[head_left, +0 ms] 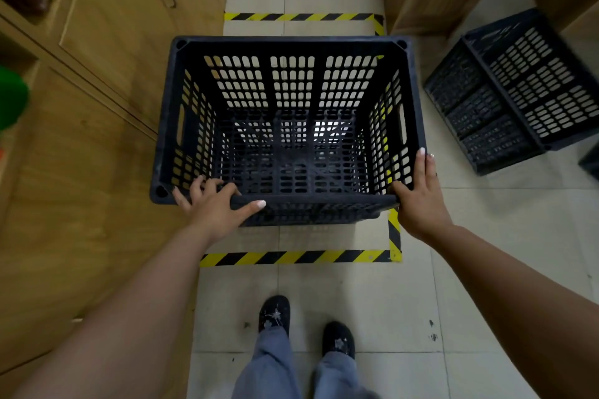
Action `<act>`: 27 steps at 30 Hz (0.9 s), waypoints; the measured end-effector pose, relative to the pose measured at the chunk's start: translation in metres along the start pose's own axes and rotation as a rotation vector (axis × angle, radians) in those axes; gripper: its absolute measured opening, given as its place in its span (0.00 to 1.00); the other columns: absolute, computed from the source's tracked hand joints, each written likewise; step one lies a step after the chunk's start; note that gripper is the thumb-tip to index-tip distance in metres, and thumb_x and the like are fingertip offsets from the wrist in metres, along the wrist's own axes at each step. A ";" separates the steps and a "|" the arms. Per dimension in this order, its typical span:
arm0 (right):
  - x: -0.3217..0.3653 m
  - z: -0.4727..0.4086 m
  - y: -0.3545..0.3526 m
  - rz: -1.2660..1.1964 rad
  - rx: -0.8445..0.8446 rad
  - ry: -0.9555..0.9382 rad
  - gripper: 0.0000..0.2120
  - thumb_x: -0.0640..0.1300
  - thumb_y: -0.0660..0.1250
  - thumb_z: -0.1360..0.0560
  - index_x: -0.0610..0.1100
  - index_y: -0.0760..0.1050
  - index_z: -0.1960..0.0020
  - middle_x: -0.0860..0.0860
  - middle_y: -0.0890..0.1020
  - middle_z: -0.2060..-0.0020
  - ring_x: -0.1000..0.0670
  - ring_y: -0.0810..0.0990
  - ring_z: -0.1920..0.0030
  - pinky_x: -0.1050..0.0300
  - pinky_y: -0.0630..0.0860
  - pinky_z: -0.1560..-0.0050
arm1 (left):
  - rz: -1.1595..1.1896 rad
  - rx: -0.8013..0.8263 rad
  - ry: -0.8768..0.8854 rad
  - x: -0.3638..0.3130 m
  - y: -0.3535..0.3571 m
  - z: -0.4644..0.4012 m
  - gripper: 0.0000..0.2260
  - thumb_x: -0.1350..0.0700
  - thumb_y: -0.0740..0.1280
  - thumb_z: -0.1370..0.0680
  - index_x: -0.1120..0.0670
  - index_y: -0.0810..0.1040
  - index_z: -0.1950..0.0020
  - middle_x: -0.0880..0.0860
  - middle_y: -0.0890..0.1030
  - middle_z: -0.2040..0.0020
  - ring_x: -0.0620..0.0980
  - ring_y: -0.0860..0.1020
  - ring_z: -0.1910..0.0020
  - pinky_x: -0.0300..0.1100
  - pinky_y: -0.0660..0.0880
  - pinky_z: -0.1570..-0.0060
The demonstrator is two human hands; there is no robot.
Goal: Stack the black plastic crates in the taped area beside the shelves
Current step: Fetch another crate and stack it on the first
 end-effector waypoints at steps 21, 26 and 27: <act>0.006 0.002 0.002 -0.069 -0.182 -0.016 0.11 0.46 0.78 0.36 0.39 0.81 0.63 0.30 0.51 0.27 0.29 0.49 0.27 0.31 0.64 0.38 | -0.095 -0.159 0.014 0.040 -0.032 0.004 0.09 0.49 0.64 0.21 0.44 0.79 0.43 0.49 0.80 0.49 0.53 0.69 0.38 0.64 0.54 0.31; 0.003 -0.004 -0.011 -0.055 -0.202 -0.060 0.12 0.43 0.79 0.38 0.37 0.81 0.63 0.29 0.56 0.28 0.26 0.53 0.29 0.31 0.66 0.41 | -0.104 -0.198 0.027 0.038 -0.040 0.006 0.07 0.49 0.64 0.21 0.44 0.79 0.45 0.48 0.80 0.49 0.53 0.70 0.39 0.64 0.55 0.31; 0.003 -0.004 -0.013 -0.052 -0.204 -0.061 0.12 0.43 0.79 0.38 0.37 0.81 0.63 0.29 0.56 0.28 0.26 0.53 0.29 0.31 0.65 0.41 | -0.096 -0.193 0.027 0.037 -0.042 0.006 0.07 0.49 0.64 0.21 0.45 0.79 0.45 0.48 0.80 0.49 0.53 0.70 0.39 0.65 0.55 0.31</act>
Point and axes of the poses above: each hand's wrist, its own z-axis away from the middle knuckle, its own y-axis out of the palm, x = y × z, the point moved 6 cm from there along -z, towards the middle knuckle
